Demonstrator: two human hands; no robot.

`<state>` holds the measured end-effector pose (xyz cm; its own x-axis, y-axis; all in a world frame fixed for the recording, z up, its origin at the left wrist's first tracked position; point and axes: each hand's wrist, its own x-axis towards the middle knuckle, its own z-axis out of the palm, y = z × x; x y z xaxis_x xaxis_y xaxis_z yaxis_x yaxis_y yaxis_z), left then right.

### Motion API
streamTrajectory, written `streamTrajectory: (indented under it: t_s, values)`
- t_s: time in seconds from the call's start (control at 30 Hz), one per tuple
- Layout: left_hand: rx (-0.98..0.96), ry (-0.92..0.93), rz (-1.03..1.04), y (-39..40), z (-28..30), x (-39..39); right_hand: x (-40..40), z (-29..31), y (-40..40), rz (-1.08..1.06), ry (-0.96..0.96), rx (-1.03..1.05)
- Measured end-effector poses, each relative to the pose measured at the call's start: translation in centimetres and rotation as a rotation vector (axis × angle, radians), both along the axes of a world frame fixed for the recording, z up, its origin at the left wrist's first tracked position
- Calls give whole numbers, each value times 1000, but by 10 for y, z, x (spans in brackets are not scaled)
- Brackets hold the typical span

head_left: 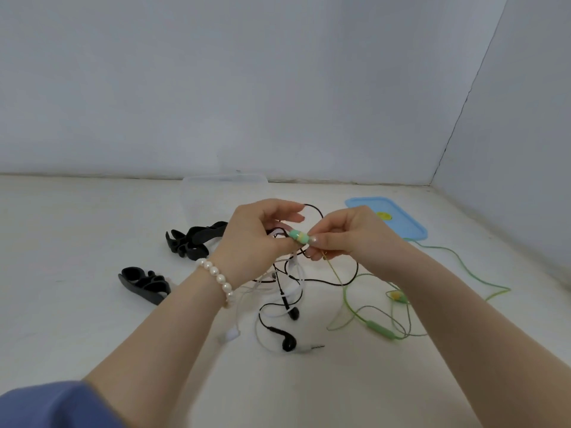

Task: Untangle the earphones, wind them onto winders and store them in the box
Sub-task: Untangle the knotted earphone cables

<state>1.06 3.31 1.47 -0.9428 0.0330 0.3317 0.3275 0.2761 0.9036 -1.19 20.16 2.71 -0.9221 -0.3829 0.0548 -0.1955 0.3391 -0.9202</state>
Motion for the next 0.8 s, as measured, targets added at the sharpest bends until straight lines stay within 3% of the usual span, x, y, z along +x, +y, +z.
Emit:
streamTrajectory:
  t_s: [0.37, 0.57, 0.8]
  values:
    - [325, -116, -206, -7, 0, -3, -1, 5, -3, 3, -118, -333]
    - [331, -226, -397, -8, 2, -1, 1, 6, -2, 12, -49, -276]
    - [185, -76, -132, -6, 1, -2, 2, 9, 3, 44, 14, -224]
